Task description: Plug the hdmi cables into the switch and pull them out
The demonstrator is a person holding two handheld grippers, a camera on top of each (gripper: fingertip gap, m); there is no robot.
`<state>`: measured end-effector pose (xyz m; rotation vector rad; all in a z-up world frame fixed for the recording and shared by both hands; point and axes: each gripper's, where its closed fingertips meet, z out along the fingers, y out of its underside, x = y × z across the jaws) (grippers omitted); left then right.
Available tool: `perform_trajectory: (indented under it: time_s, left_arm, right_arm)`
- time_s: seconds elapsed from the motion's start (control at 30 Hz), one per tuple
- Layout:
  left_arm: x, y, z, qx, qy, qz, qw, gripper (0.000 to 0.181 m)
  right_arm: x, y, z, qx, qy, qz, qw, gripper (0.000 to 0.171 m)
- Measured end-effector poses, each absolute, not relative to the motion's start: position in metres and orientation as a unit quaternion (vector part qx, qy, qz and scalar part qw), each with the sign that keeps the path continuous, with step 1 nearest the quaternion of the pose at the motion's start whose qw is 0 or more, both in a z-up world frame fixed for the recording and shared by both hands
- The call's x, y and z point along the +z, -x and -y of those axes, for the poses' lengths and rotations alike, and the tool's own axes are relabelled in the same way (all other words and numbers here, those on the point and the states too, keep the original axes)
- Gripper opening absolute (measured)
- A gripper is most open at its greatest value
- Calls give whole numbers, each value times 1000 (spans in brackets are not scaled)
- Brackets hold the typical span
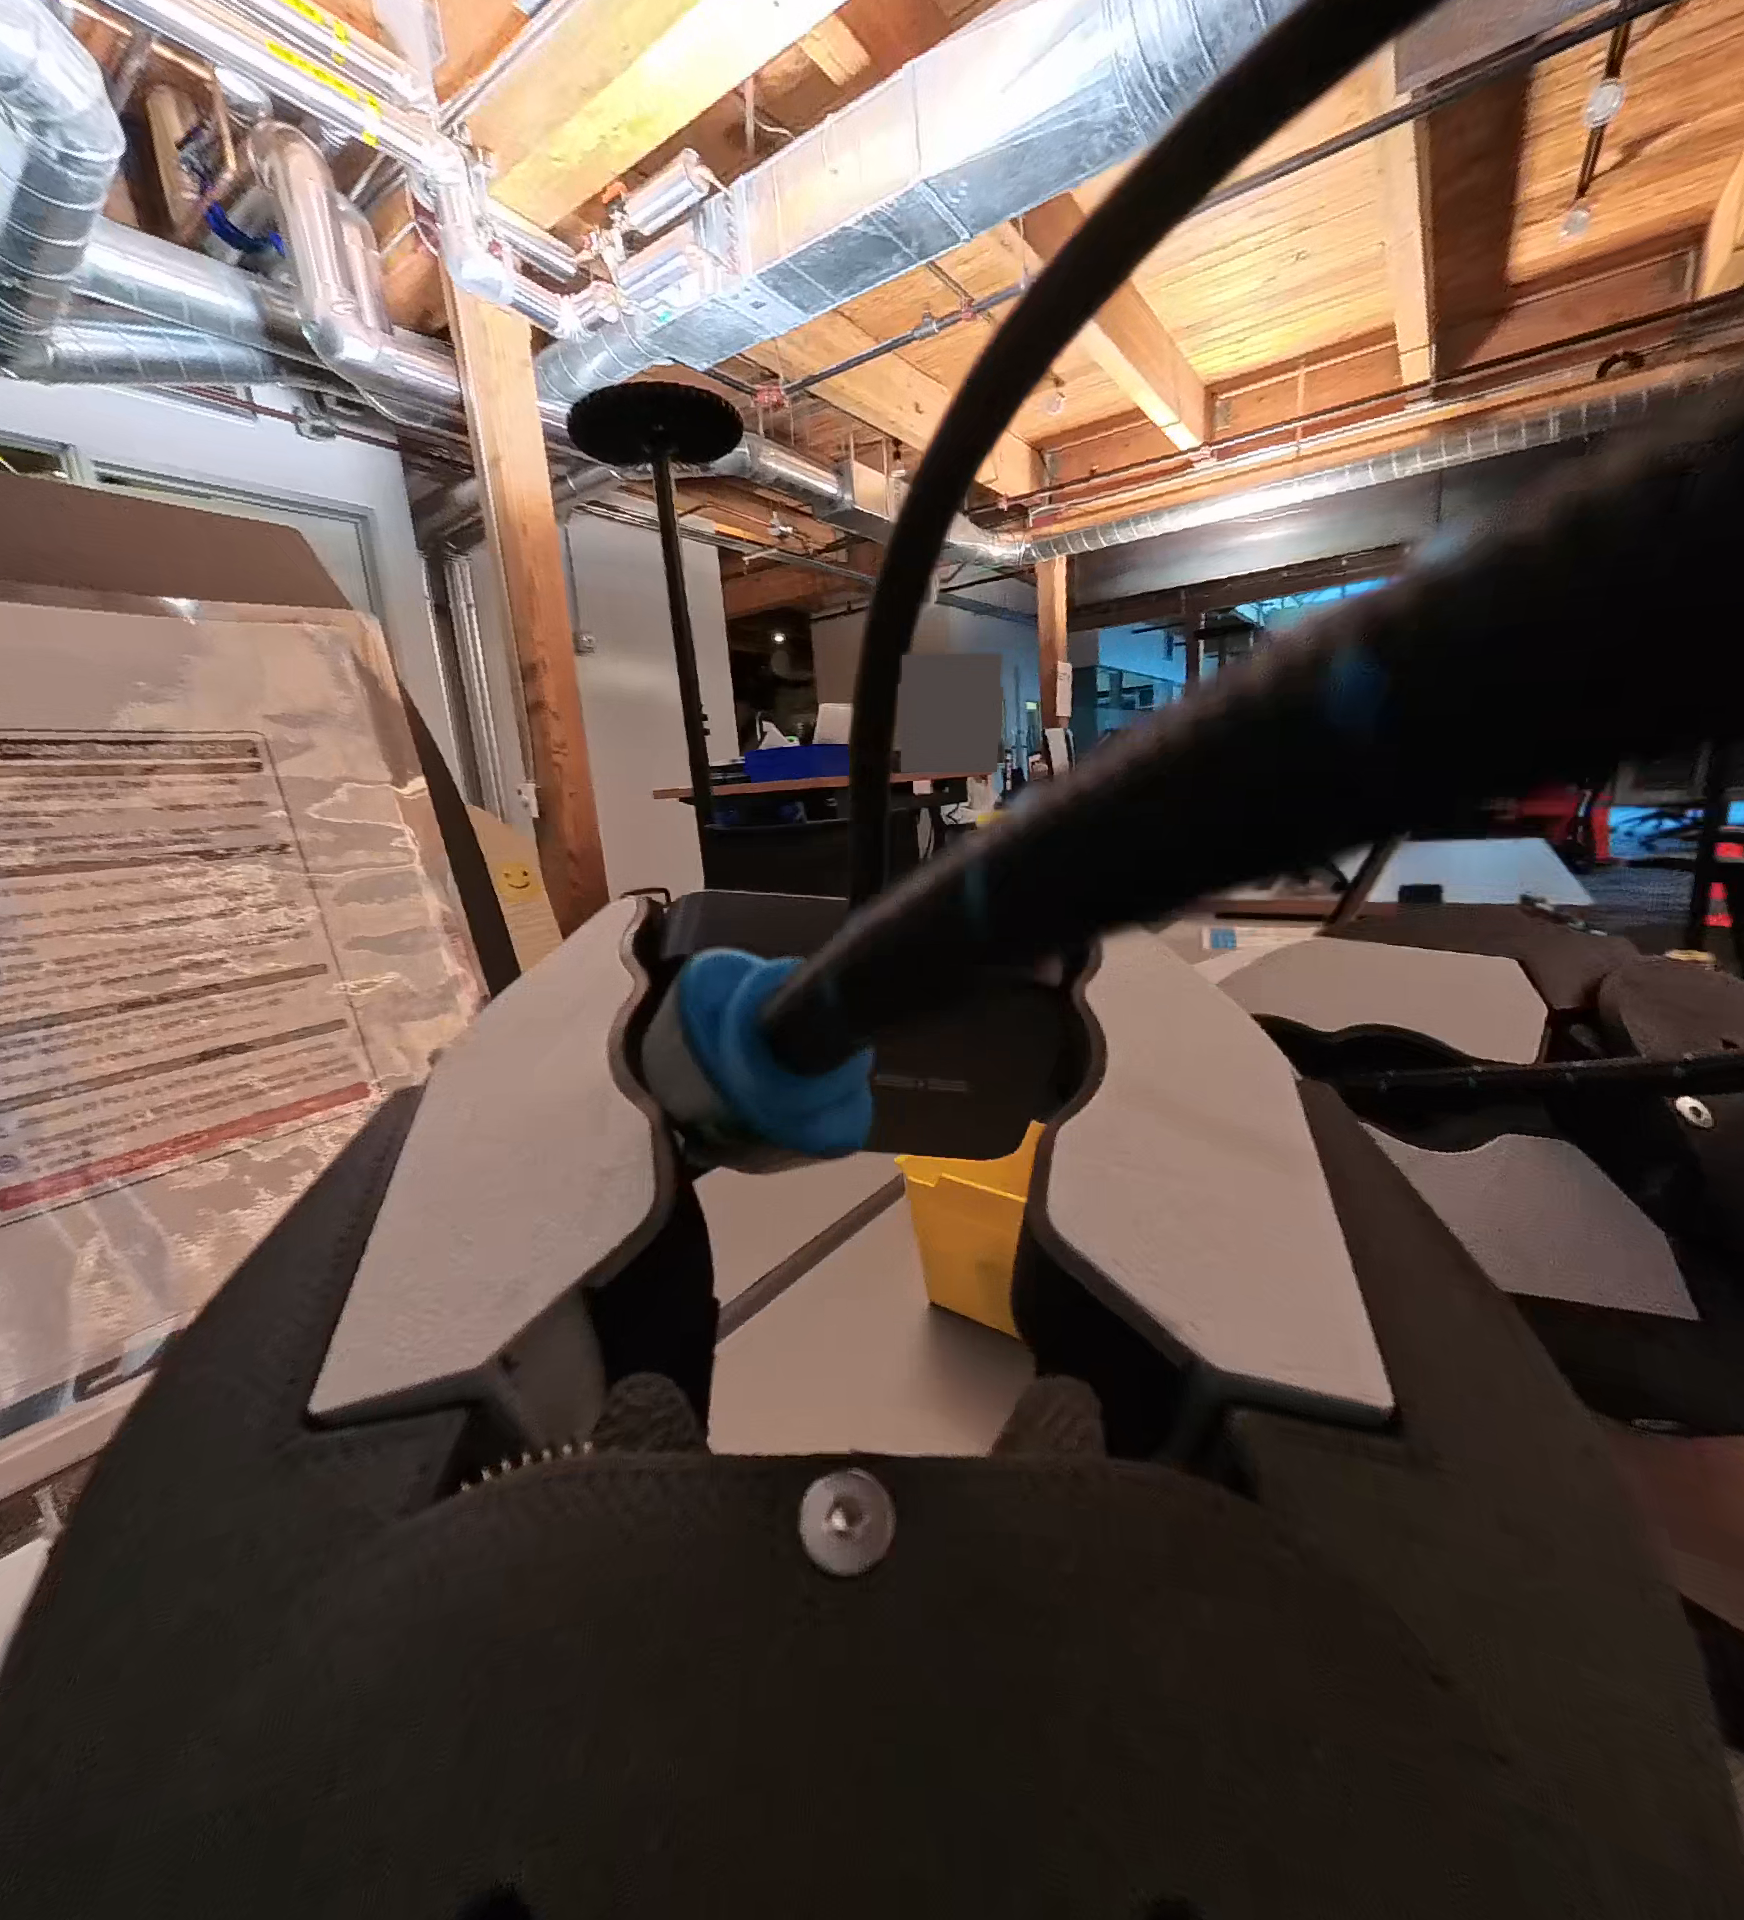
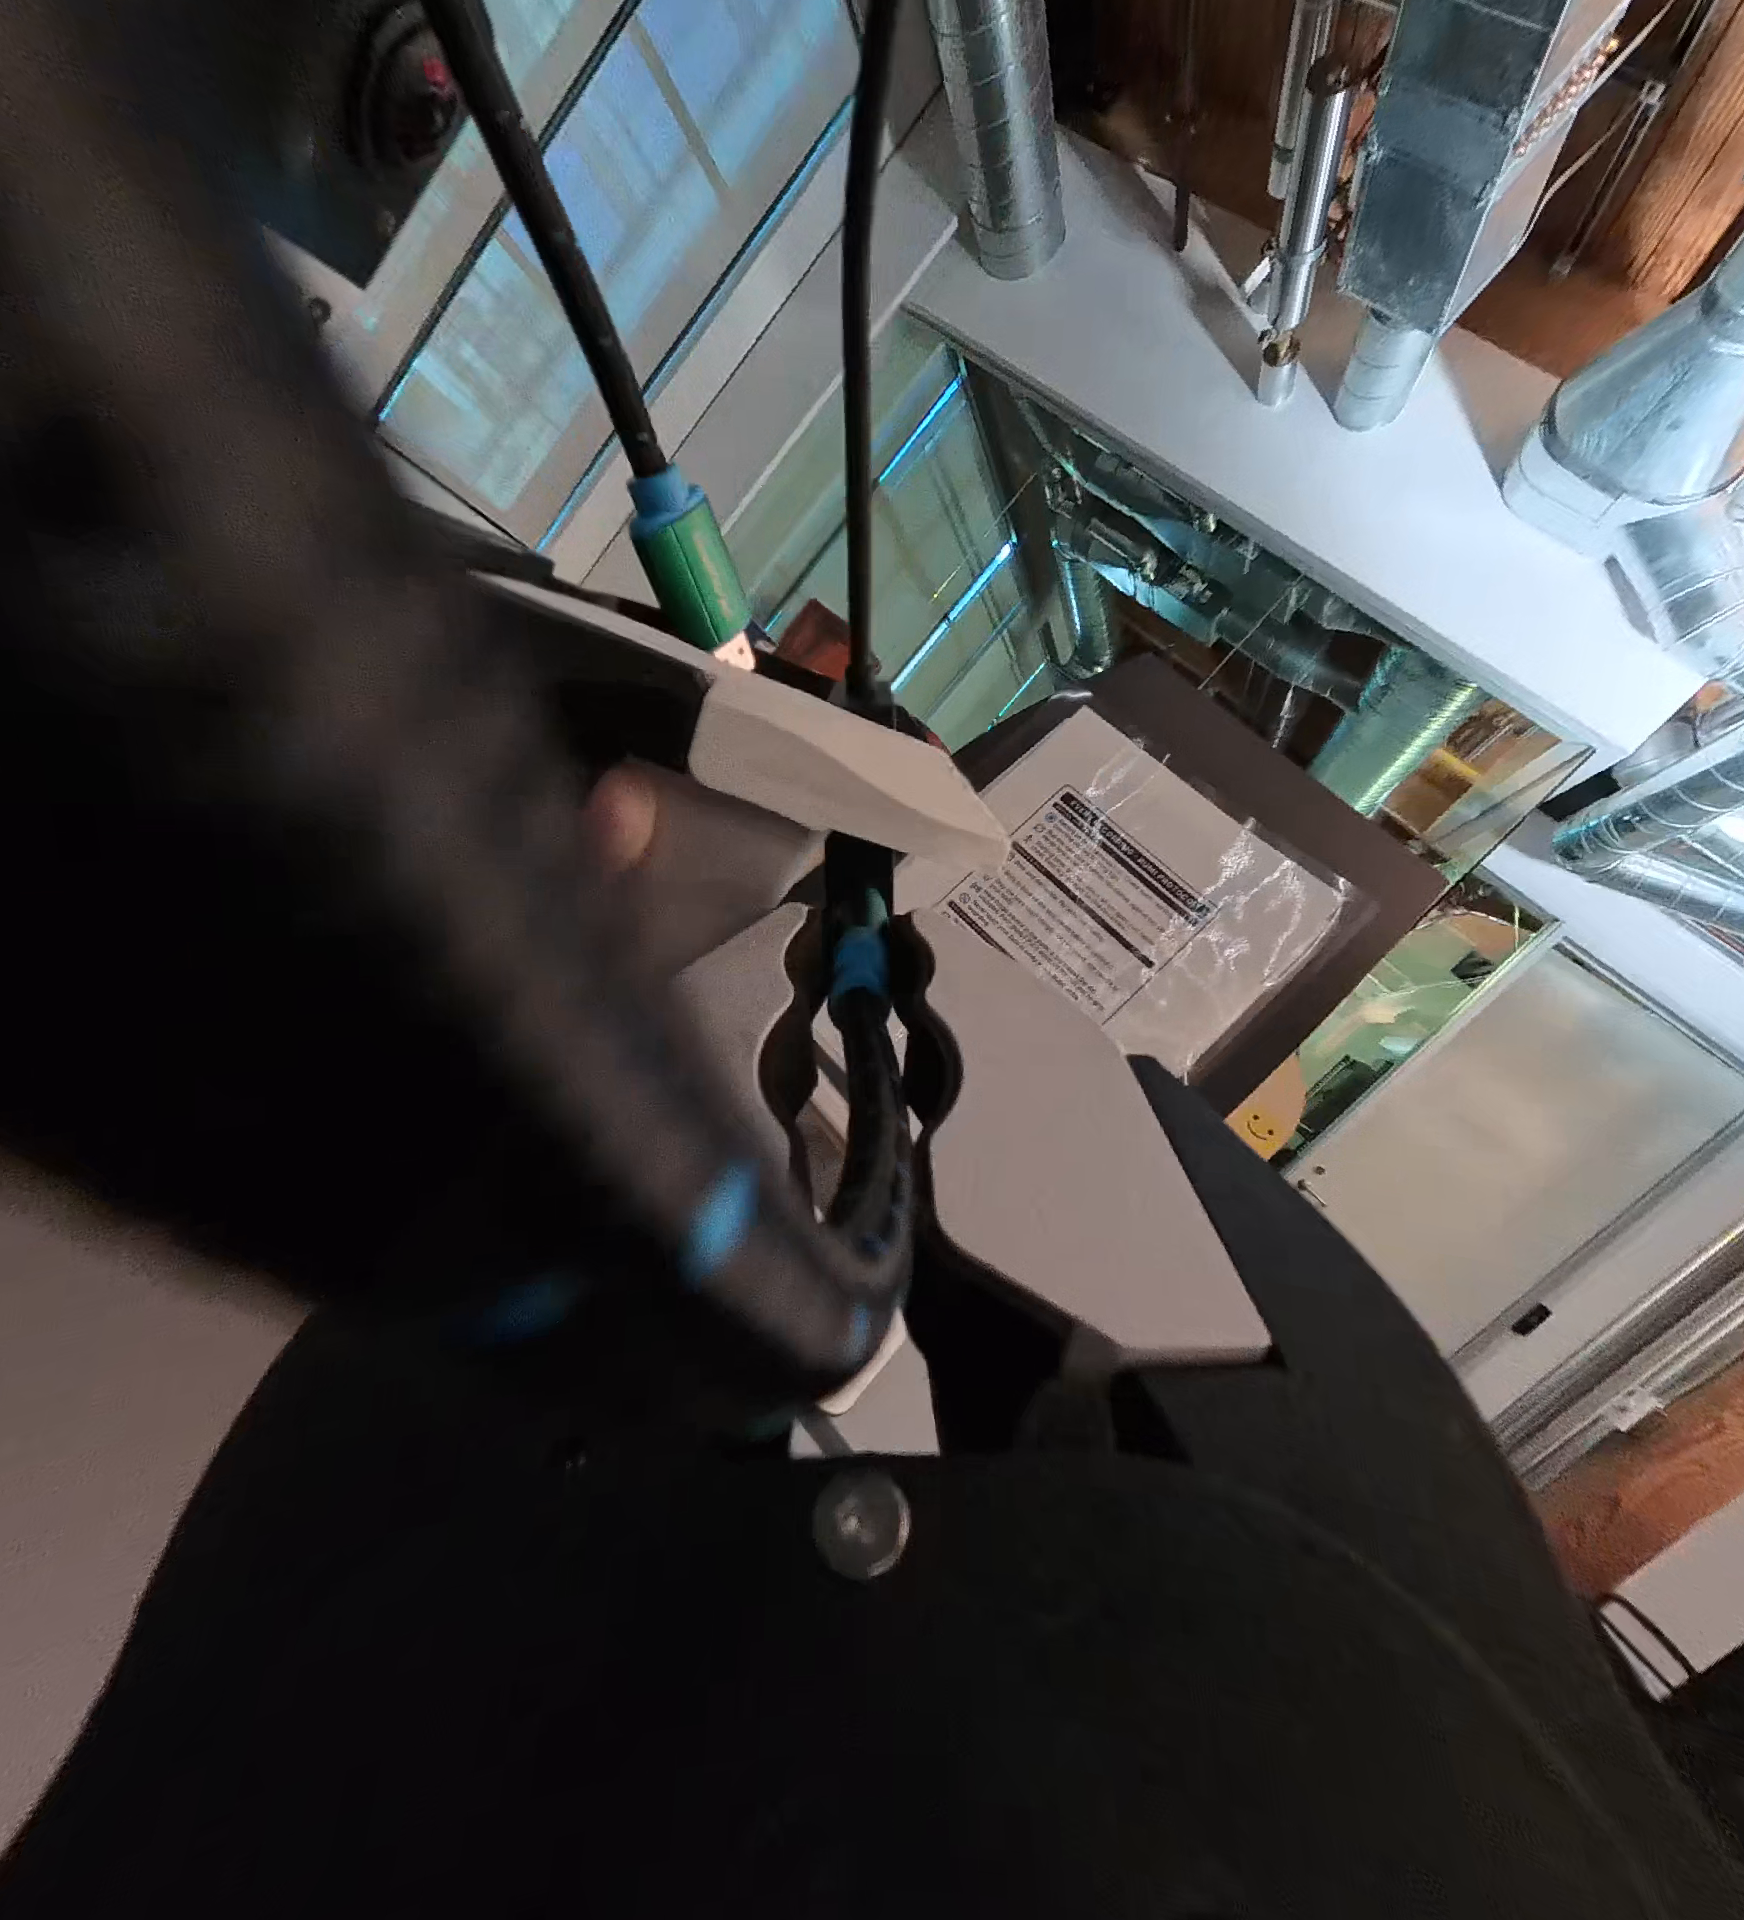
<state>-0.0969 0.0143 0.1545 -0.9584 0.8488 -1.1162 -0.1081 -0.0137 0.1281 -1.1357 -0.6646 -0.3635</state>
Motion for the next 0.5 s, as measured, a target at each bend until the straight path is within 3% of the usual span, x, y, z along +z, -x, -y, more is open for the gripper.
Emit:
perform_trajectory:
  time_s: [0.5]
  left_arm:
    - [154,98,-18,-421,432,-379,702,72]
  right_arm:
    - [124,104,8,-198,545,307,754,12]
